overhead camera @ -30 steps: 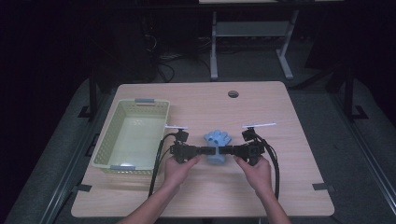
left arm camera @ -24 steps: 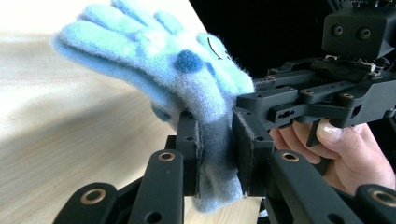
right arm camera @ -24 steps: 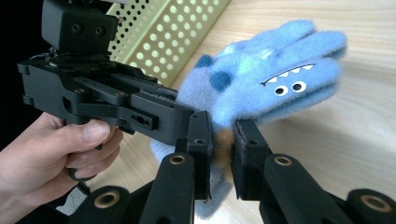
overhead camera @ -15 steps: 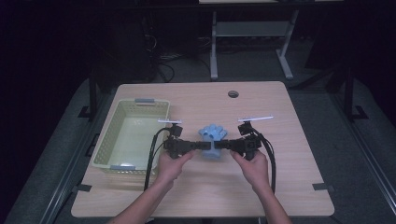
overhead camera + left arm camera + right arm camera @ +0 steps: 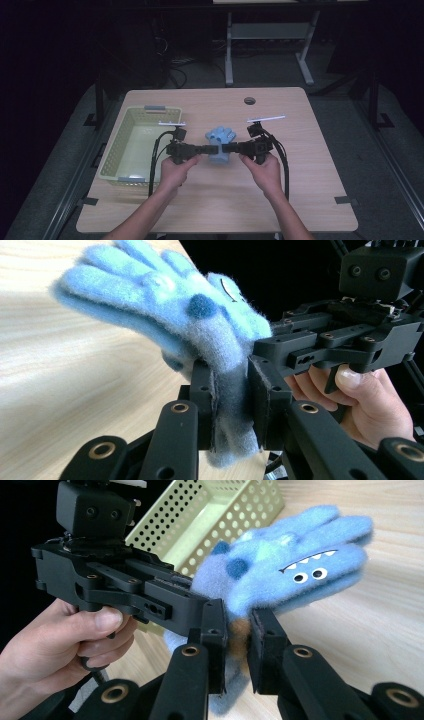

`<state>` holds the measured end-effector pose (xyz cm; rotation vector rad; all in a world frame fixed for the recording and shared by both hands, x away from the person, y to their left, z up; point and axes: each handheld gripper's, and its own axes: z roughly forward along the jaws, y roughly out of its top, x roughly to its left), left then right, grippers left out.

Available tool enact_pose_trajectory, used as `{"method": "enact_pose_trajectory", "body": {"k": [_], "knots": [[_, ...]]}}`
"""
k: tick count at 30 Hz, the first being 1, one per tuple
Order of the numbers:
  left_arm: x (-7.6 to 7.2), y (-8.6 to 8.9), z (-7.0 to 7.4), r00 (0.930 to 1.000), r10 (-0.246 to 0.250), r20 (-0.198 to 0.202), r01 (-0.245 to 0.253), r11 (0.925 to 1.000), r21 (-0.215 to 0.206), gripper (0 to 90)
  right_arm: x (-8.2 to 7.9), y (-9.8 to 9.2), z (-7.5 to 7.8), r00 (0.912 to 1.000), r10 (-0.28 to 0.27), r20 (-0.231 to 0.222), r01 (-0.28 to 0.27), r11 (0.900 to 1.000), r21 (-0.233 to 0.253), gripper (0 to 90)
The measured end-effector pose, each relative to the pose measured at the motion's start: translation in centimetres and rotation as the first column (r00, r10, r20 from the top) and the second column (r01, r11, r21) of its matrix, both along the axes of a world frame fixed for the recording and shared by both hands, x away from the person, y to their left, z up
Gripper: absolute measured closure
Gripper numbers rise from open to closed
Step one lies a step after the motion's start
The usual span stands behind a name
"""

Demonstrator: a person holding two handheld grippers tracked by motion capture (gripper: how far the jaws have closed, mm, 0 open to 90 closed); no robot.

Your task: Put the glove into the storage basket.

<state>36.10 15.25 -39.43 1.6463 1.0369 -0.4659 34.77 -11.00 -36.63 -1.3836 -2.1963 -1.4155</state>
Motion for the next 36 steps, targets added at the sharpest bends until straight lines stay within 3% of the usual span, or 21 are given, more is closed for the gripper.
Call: {"method": "enact_pose_trajectory", "body": {"k": [5, 24, 36], "knots": [[0.2, 1.0, 0.5, 0.9999, 0.014, 0.005, -0.014, 0.9998, -0.017, 73.9, 0.5, 0.9, 0.7, 0.9998, 0.013, 0.015, -0.013, 1.0, 0.001, 79.1], [0.4, 4.2, 2.1, 0.9992, 0.035, 0.02, -0.035, 0.9993, -0.012, 74.0, 1.6, 3.8, 1.9, 0.9982, 0.052, 0.031, -0.053, 0.998, 0.018, 79.1], [0.5, 6.4, 2.4, 0.9984, 0.053, 0.023, -0.052, 0.9985, -0.014, 74.1, 2.1, 5.9, 2.2, 0.9965, 0.075, 0.037, -0.076, 0.997, 0.028, 78.7]]}}
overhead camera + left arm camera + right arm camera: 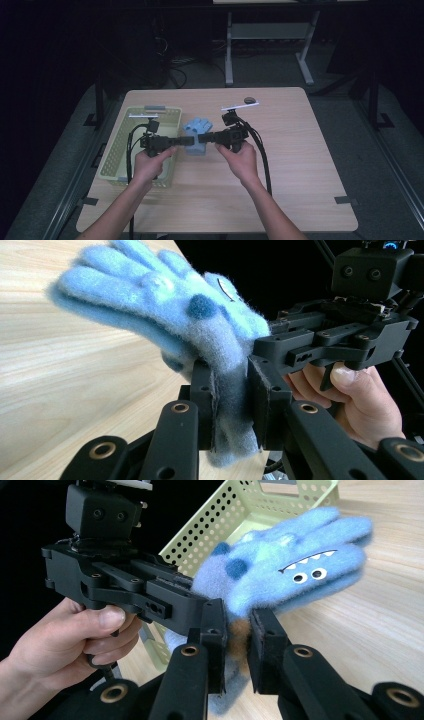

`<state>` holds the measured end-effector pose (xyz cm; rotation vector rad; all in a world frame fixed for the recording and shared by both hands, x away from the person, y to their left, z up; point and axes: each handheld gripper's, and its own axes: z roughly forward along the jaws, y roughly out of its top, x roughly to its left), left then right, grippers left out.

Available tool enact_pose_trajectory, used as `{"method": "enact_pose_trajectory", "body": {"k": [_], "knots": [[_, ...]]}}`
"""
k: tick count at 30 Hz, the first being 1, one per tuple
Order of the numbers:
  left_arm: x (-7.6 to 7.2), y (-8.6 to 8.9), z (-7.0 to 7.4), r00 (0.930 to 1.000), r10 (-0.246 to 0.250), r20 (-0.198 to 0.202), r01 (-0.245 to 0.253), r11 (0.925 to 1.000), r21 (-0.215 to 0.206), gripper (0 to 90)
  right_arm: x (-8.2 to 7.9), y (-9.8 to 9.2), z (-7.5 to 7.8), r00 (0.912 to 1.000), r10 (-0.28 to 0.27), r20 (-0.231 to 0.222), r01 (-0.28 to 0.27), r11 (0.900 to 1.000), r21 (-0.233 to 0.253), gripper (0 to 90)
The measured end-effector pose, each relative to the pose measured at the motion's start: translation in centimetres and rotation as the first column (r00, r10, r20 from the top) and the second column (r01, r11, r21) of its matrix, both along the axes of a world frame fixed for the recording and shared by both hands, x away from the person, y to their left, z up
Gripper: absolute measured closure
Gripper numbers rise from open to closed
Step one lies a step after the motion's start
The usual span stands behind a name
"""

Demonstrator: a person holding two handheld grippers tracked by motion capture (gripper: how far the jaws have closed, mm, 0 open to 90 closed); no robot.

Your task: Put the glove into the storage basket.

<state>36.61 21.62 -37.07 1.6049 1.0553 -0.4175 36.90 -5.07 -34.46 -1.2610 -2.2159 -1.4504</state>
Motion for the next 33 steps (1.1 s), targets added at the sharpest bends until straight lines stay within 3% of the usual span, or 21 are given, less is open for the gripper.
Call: {"method": "enact_pose_trajectory", "body": {"k": [9, 33], "knots": [[0.1, 1.7, 0.1, 0.9999, 0.011, -0.01, -0.011, 0.9999, -0.007, 74.2, 0.5, 1.6, 0.1, 0.9997, 0.015, -0.017, -0.015, 1.0, 0.007, 78.6], [-0.1, 6.2, 0.5, 0.9987, 0.051, -0.003, -0.051, 0.9986, 0.013, 74.4, 1.6, 6.0, 0.0, 0.9979, 0.064, -0.012, -0.064, 0.998, 0.026, 78.6]]}}
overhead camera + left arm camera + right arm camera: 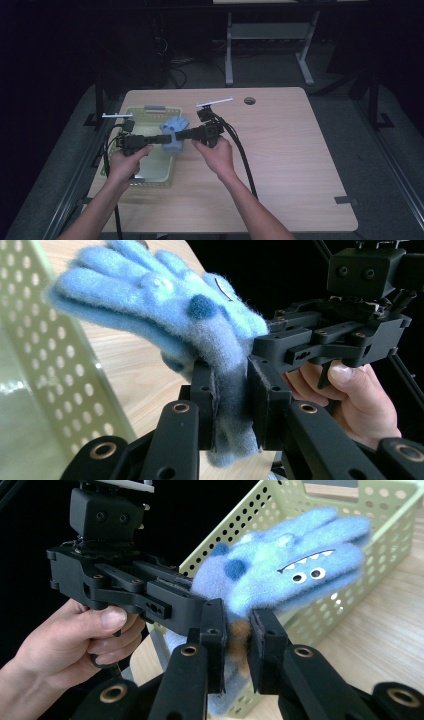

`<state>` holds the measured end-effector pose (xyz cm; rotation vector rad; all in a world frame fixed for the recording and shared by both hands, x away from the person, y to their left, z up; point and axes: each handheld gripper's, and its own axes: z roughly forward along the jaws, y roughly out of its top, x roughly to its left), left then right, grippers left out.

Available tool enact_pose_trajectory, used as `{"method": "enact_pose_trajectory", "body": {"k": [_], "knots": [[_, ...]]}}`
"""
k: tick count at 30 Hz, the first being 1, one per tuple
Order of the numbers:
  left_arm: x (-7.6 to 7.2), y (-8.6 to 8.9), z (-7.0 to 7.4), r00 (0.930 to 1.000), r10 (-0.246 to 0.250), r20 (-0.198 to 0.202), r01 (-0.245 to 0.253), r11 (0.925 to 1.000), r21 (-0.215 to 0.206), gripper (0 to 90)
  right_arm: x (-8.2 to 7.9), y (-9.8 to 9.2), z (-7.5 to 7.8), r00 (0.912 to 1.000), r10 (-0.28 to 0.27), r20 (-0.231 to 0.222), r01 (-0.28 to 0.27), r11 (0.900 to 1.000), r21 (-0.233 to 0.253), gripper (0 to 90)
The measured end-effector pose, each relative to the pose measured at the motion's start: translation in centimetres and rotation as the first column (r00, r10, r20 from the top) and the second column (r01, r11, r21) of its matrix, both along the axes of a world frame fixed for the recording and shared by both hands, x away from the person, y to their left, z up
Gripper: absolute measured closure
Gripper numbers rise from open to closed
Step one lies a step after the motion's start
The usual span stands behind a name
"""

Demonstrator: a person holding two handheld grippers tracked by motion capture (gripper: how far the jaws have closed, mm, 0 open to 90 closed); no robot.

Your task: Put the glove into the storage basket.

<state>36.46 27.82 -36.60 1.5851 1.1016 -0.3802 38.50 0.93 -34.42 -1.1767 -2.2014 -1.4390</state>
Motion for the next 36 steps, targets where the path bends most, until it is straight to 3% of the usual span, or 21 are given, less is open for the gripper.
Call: {"method": "enact_pose_trajectory", "body": {"k": [27, 36], "knots": [[0.0, 3.5, 0.1, 0.9998, 0.019, -0.007, -0.019, 0.9998, 0.007, 74.8, 0.8, 3.6, 0.2, 0.9989, 0.047, 0.003, -0.047, 0.999, -0.017, 78.4], [0.1, 4.5, -0.1, 0.9995, 0.027, -0.017, -0.026, 0.9994, 0.024, 74.9, 1.2, 4.7, -0.3, 0.9983, 0.053, -0.023, -0.053, 0.999, 0.001, 78.2]]}}
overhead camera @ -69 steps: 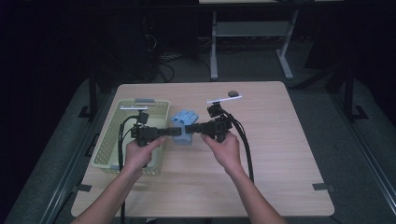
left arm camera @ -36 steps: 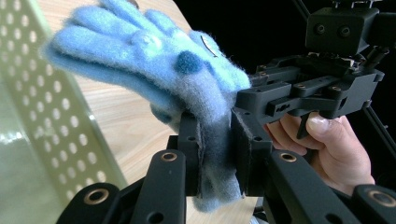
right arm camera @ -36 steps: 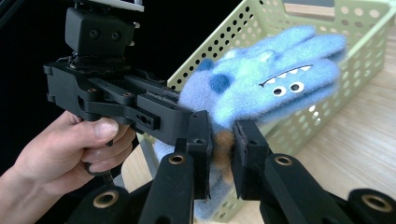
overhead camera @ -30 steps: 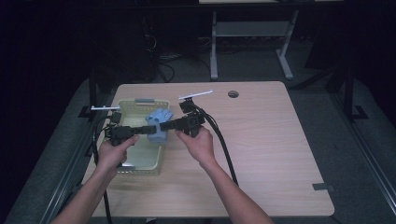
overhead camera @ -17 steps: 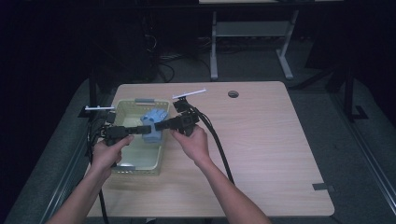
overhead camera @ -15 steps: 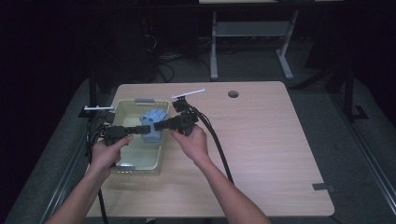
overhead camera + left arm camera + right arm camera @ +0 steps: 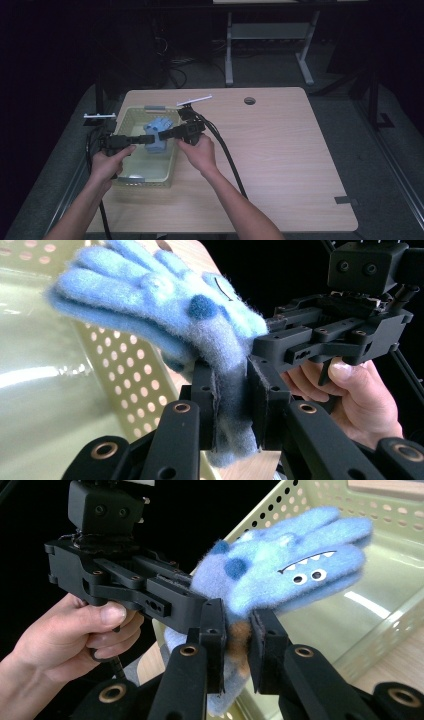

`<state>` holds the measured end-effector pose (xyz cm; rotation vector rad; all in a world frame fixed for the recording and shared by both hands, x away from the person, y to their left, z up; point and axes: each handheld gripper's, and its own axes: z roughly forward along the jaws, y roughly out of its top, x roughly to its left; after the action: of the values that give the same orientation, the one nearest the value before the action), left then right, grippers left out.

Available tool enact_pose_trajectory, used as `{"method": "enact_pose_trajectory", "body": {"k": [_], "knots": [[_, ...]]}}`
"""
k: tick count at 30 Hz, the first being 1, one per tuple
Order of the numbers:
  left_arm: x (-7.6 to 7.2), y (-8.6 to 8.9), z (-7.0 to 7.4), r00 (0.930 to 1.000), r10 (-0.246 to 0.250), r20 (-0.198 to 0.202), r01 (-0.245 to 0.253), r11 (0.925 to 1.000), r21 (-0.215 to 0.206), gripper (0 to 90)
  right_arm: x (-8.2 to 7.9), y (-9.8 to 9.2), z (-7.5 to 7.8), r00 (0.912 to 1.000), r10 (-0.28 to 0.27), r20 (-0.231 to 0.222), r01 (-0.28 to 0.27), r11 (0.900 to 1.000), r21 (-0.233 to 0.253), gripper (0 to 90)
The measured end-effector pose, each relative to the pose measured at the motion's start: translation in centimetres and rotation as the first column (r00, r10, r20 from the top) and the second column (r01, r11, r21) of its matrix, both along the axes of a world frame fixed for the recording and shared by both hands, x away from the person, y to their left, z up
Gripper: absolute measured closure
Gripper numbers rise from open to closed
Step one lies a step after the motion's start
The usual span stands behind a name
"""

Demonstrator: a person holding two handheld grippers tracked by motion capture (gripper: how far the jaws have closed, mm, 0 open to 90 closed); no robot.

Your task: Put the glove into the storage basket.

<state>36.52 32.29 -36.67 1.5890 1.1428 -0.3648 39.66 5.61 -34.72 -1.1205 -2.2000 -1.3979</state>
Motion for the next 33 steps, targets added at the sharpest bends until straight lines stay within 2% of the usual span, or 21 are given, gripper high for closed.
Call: {"method": "enact_pose_trajectory", "body": {"k": [12, 20, 26, 33], "knots": [[0.2, 1.2, -0.3, 0.9997, 0.012, -0.02, -0.012, 0.9993, 0.035, 74.9, 0.4, 1.3, -1.1, 0.9997, 0.008, -0.023, -0.008, 1.0, 0.012, 77.6], [0.2, 1.7, -0.5, 0.999, 0.024, -0.037, -0.021, 0.9968, 0.077, 75.0, 0.8, 2.3, -2.0, 0.999, 0.012, -0.043, -0.012, 1.0, 0.012, 77.0], [0.3, 2.4, -1.2, 0.998, 0.032, -0.055, -0.027, 0.9959, 0.087, 75.1, 1.1, 3.0, -2.7, 0.9982, 0.018, -0.057, -0.018, 1.0, 0.003, 76.8], [0.5, 2.9, -1.8, 0.9961, 0.047, -0.075, -0.037, 0.9917, 0.123, 75.1, 1.5, 3.7, -3.6, 0.9964, 0.019, -0.082, -0.02, 1.0, -0.011, 76.8]]}}
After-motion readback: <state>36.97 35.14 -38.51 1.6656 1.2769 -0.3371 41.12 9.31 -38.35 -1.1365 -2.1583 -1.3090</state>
